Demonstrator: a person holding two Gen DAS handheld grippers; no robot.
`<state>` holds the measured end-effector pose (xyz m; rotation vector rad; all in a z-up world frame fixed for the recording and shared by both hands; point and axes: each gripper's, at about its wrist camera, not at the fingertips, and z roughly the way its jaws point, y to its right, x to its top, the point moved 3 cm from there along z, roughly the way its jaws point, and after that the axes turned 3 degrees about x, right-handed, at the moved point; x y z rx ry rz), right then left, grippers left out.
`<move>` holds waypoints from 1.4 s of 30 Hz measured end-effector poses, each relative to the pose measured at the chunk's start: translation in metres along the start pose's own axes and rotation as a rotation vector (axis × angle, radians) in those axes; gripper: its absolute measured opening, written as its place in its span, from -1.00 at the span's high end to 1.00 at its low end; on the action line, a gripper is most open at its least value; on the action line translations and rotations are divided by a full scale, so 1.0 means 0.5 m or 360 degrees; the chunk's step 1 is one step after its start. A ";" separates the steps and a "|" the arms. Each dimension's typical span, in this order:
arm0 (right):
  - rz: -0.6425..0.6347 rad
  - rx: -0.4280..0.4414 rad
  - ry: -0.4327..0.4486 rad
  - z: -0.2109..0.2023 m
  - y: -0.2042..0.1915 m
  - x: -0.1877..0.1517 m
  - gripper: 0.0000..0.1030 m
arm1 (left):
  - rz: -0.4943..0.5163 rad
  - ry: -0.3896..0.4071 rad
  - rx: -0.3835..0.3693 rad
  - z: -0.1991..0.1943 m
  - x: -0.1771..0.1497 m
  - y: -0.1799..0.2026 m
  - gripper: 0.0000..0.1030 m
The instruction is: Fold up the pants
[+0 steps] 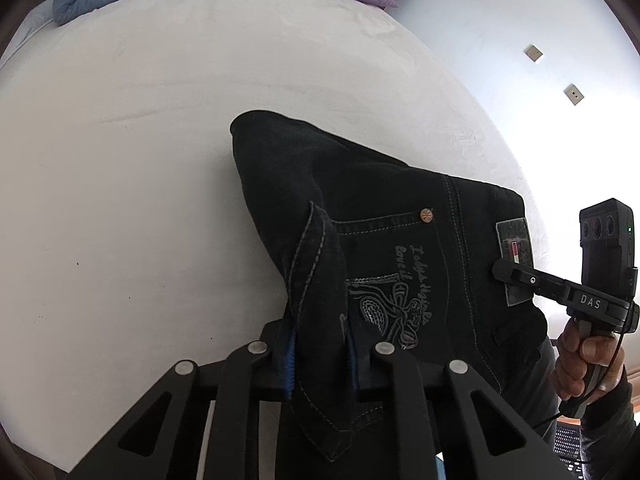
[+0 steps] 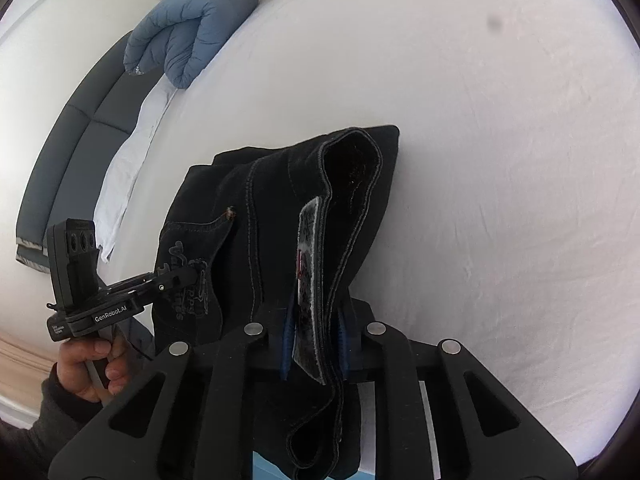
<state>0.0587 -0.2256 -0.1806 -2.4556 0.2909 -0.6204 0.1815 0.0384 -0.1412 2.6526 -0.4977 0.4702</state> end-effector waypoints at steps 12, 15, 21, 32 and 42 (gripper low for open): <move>-0.0156 0.0052 0.0144 -0.087 -0.042 0.165 0.71 | 0.0082 0.0252 0.0007 -0.078 0.154 0.045 0.62; -0.0132 0.0038 0.0124 -0.071 -0.014 0.225 0.71 | 0.0084 0.0237 0.0024 -0.045 0.205 0.041 0.62; -0.0036 -0.0014 0.0096 -0.029 0.102 0.310 0.71 | 0.0115 0.0179 0.0048 0.065 0.287 0.043 0.62; 0.0275 0.0094 0.0133 0.011 0.270 0.298 0.13 | 0.0001 0.0145 0.0152 0.173 0.262 0.017 -0.14; -0.0020 -0.0338 0.0727 -0.260 0.113 0.181 0.00 | 0.0153 0.0983 0.0576 -0.150 0.170 0.078 -1.00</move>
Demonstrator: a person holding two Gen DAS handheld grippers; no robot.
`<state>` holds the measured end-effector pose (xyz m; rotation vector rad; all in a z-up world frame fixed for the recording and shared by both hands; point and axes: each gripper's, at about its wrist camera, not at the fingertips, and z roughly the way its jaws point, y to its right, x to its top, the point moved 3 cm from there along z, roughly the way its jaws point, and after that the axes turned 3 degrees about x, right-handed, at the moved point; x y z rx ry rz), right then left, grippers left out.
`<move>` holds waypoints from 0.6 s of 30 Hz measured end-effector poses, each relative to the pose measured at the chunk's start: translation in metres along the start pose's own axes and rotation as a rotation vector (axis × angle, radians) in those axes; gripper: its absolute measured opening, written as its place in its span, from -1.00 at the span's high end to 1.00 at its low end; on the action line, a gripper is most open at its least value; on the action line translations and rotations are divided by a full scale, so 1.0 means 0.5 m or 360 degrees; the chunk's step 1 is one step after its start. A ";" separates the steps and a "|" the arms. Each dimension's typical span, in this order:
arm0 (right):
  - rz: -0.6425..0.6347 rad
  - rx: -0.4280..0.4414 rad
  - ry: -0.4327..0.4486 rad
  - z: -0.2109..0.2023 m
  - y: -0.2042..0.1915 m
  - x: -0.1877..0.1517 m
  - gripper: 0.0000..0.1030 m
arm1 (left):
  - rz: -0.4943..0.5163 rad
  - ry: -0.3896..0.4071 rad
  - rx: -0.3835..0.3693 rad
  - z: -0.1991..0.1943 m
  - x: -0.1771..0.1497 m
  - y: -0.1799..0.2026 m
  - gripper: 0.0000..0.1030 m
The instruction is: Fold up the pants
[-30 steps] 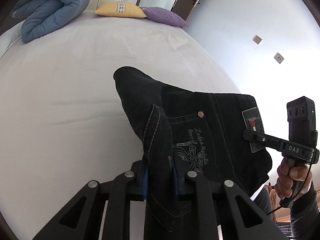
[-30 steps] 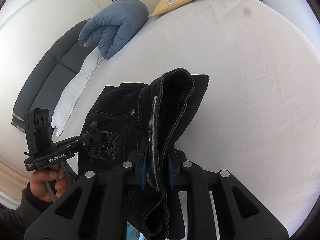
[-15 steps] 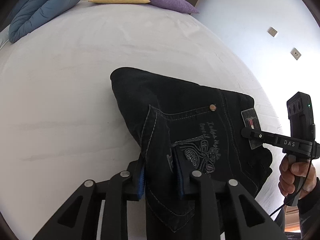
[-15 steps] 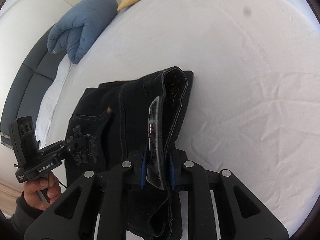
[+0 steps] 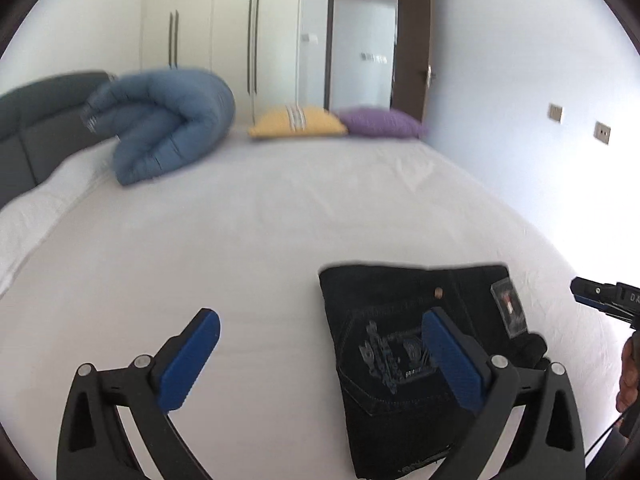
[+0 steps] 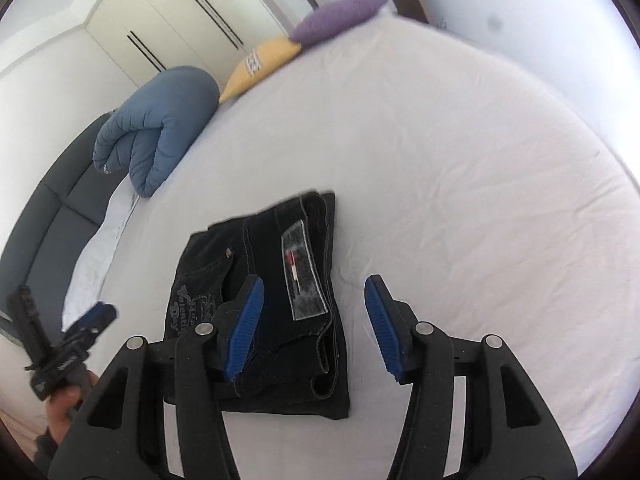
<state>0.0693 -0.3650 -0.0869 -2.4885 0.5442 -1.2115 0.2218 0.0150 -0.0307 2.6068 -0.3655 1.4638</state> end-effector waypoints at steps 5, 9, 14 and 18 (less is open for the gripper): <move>-0.0384 -0.0226 0.0631 -0.243 -0.157 -0.001 -0.85 | 0.0091 0.0439 0.0223 -0.214 0.052 0.014 -1.00; -0.0610 -0.0339 0.1021 -0.401 -0.256 -0.015 -1.00 | 0.0125 0.0573 0.0337 -0.339 0.080 0.015 -1.00; -0.0669 -0.0307 0.1092 -0.510 -0.323 -0.022 -1.00 | 0.0104 0.0719 0.0428 -0.466 0.104 0.006 -1.00; -0.0654 -0.0307 0.1025 -0.561 -0.368 -0.035 -1.00 | 0.0059 0.0287 0.0187 -0.452 0.142 -0.020 -1.00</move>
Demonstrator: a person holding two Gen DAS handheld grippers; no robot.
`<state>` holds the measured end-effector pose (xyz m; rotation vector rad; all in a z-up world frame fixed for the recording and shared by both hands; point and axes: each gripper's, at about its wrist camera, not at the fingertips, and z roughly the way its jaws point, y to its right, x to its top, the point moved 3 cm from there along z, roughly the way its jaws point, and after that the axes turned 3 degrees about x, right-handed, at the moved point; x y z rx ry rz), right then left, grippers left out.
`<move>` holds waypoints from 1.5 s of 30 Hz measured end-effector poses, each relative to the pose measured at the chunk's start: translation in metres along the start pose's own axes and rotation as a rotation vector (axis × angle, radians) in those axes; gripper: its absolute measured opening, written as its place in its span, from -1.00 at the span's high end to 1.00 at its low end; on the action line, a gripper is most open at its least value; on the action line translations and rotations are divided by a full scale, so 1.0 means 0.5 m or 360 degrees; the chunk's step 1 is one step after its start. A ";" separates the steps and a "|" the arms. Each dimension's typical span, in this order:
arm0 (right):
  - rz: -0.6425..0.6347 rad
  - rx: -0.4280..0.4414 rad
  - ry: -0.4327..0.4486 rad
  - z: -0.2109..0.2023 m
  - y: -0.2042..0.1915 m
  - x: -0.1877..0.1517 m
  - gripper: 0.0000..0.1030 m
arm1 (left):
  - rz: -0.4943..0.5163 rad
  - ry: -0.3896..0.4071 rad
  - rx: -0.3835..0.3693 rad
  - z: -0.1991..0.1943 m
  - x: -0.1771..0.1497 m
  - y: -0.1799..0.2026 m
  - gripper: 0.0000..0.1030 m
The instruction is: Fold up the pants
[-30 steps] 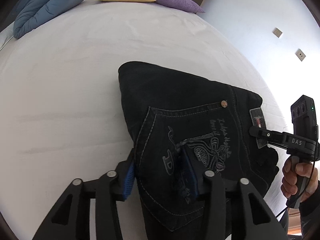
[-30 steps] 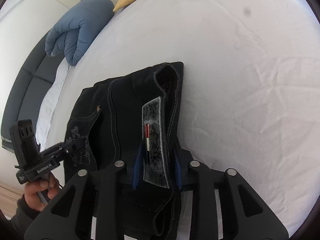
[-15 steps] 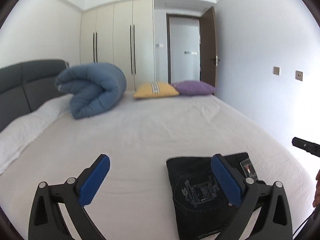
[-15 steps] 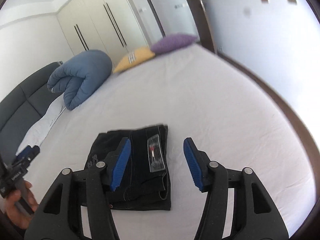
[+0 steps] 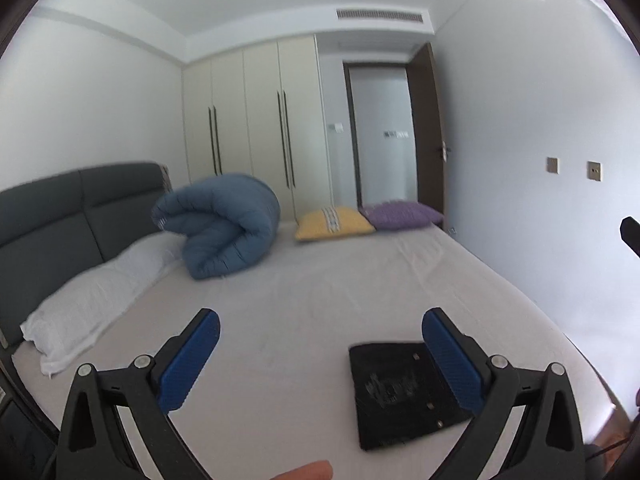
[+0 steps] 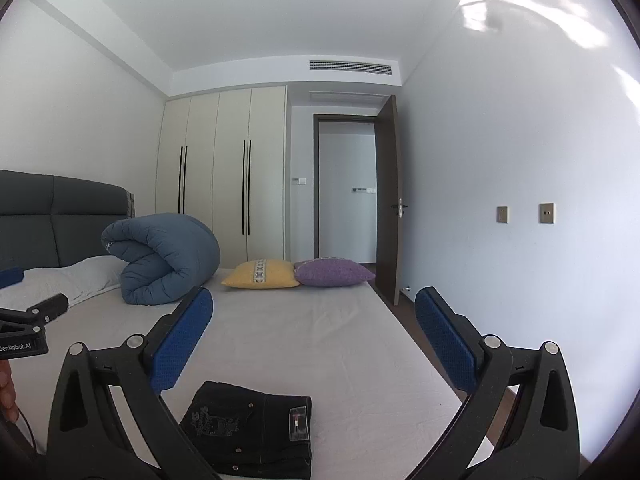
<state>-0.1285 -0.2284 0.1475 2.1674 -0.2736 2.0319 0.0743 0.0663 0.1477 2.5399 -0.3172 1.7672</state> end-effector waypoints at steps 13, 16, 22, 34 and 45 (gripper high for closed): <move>0.0197 -0.0050 -0.0591 0.015 -0.004 -0.098 -1.00 | -0.0059 -0.0414 -0.0015 0.068 -0.128 0.021 -1.00; 0.0173 -0.0073 -0.0701 0.047 -0.012 -0.149 -1.00 | -0.0032 -0.0476 -0.0013 0.081 -0.152 0.035 -1.00; 0.0128 -0.0146 -0.0900 0.089 -0.028 -0.228 -1.00 | -0.0030 -0.0575 -0.0047 0.099 -0.193 0.058 -1.00; 0.0117 -0.0127 -0.1011 0.131 -0.042 -0.283 -1.00 | -0.0052 -0.0687 -0.0042 0.127 -0.229 0.059 -1.00; 0.0103 -0.0106 -0.1035 0.141 -0.061 -0.278 -1.00 | -0.0037 -0.0709 -0.0041 0.134 -0.235 0.067 -1.00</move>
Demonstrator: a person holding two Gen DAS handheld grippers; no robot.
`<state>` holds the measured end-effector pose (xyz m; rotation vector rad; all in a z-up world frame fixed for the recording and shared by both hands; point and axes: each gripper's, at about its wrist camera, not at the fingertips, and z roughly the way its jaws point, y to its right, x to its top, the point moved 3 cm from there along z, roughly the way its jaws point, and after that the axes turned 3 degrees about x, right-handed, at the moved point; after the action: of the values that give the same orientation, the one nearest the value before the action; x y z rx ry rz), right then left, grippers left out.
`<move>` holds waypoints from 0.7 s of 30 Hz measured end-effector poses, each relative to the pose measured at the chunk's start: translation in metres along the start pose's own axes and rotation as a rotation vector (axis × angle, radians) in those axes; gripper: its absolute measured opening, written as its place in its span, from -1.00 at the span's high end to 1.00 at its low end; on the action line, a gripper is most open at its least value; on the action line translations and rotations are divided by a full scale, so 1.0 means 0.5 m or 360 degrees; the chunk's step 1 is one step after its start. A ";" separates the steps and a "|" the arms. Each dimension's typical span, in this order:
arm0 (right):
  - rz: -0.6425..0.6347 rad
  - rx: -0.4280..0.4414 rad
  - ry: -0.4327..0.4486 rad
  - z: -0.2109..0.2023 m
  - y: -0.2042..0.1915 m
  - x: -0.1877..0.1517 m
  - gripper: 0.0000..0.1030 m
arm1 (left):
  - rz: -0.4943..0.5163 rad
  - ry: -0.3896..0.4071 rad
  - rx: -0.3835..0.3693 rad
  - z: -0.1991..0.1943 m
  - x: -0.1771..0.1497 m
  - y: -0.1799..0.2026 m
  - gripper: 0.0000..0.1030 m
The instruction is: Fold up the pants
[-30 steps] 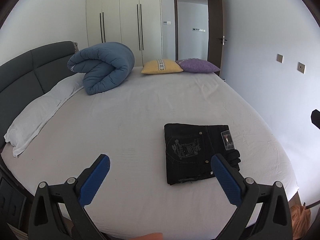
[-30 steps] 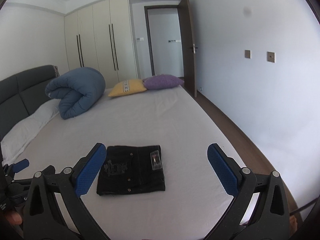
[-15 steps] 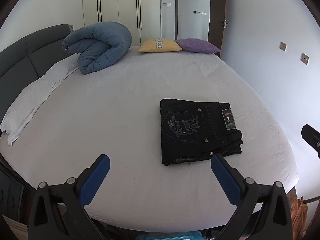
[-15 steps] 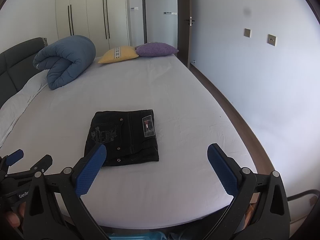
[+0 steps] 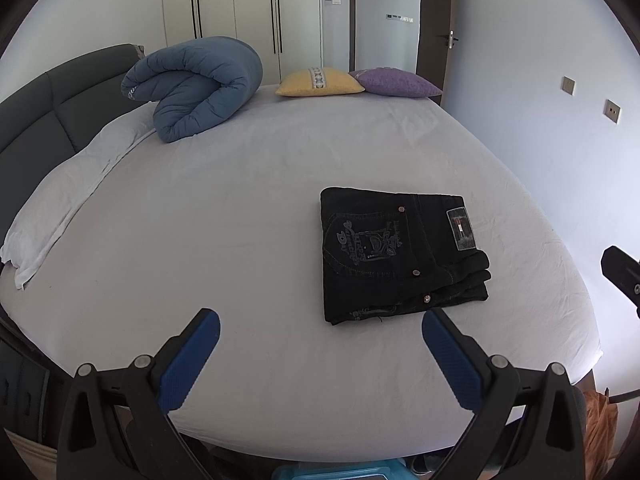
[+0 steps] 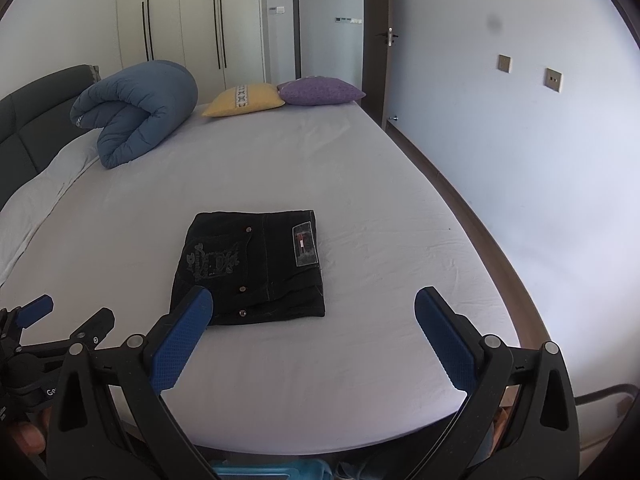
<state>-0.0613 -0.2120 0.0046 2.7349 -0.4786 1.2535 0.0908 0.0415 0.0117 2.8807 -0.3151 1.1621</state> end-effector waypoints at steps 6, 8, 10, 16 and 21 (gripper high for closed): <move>-0.0007 0.0008 -0.0003 0.003 -0.013 0.000 -1.00 | 0.0000 0.0001 -0.0005 0.002 -0.001 0.001 -1.00; -0.0008 0.0010 -0.0005 0.004 -0.017 0.000 -1.00 | 0.0000 0.0000 -0.0003 0.002 -0.001 0.001 -1.00; -0.0010 0.0010 -0.0005 0.005 -0.019 -0.001 -1.00 | 0.0000 -0.0001 -0.0006 0.003 -0.003 0.002 -1.00; -0.0014 0.0018 -0.0015 0.011 -0.028 -0.003 -1.00 | -0.0001 -0.0002 -0.0008 0.005 -0.005 0.004 -1.00; -0.0014 0.0017 -0.0016 0.011 -0.030 -0.004 -1.00 | 0.0001 -0.0004 -0.0006 0.006 -0.007 0.004 -1.00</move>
<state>-0.0539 -0.1985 0.0003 2.7503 -0.4615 1.2445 0.0901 0.0399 0.0068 2.8793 -0.3183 1.1564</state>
